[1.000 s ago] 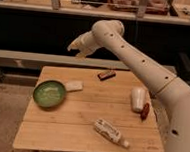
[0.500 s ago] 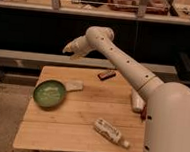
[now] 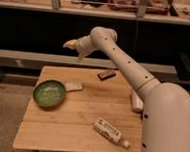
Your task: Push the ceramic bowl across the table
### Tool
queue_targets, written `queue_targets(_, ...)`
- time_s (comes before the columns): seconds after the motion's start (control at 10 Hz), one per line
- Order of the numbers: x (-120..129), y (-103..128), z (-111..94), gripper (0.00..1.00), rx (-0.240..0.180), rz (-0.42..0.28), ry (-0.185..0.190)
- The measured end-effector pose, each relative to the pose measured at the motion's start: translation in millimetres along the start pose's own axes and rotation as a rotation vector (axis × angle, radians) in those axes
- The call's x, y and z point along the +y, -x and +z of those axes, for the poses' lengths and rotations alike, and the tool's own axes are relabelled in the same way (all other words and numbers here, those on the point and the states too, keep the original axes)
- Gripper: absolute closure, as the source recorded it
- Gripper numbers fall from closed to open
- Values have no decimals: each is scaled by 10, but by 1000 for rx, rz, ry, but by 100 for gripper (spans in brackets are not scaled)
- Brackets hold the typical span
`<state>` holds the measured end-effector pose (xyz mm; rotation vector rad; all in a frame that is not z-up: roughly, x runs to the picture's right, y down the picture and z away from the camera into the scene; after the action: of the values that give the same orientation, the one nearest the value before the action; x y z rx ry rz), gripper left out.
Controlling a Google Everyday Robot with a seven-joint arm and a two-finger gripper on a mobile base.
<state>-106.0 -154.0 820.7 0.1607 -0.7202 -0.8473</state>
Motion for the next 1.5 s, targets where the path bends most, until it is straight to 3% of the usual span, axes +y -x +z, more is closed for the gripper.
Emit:
queue_targets(0.1, 68, -25, -24, 39, 2, 12, 7)
queue_targets(0.3, 201, 14, 4, 62, -9, 20, 19)
queue_targets(0.5, 242, 150, 78, 77, -37, -13, 26)
queue_targets(0.6, 240, 345, 180, 85, -73, -77, 42)
queue_targets(1.0, 283, 863, 340, 85, -183, -333, 134)
queue_targets(1.5, 399, 1040, 247, 85, -267, -495, 221)
